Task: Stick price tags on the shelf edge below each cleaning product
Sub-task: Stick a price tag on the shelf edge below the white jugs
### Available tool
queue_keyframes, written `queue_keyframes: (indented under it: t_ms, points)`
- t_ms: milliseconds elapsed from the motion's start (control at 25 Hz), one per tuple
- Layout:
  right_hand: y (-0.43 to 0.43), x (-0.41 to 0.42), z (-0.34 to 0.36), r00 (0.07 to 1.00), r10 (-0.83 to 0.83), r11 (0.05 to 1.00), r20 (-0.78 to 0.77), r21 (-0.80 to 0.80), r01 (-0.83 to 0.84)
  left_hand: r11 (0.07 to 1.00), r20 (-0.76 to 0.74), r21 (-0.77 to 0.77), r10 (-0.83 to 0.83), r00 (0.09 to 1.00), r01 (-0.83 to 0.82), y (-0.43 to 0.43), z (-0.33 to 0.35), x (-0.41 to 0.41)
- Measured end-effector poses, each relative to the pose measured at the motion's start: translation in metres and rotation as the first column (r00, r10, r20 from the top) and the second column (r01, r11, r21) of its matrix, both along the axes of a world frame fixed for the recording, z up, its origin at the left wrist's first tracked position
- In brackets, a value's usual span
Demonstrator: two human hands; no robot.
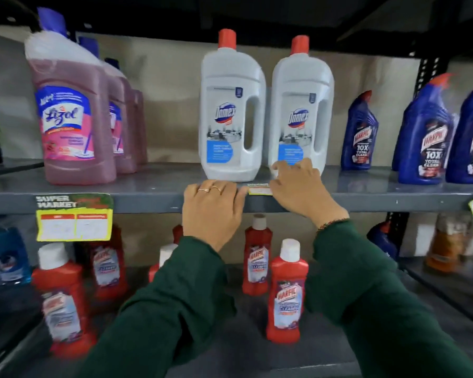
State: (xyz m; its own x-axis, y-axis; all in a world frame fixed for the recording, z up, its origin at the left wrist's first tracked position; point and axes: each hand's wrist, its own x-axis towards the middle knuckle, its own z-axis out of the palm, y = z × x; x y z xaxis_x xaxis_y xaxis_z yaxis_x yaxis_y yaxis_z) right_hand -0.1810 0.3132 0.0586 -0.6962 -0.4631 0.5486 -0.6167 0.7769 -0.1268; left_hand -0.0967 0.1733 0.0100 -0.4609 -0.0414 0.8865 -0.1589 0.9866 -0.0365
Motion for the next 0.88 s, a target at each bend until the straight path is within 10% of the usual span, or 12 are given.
queue_keyframes:
  t_ms: [200,320,440,880]
  points:
    - [0.019,0.001,-0.007,0.903,0.408,0.777,-0.133,-0.469,-0.420,0.999,-0.104,-0.003,0.032,0.994,-0.033,0.004,-0.005,-0.003]
    - [0.034,0.007,-0.011,0.818,0.569,0.650,-0.085,-0.562,-0.511,0.934,-0.186,0.282,-0.169,0.968,0.218,0.013,-0.003,0.000]
    - [0.043,0.015,-0.023,0.788,0.611,0.623,-0.076,-0.567,-0.538,0.786,-0.185,0.394,-0.440,0.879,0.477,0.030,-0.001,0.004]
    - [0.060,0.007,-0.067,0.857,0.369,0.751,-0.361,-0.427,-0.503,0.906,-0.078,0.264,-0.321,0.944,0.330,0.042,-0.017,0.003]
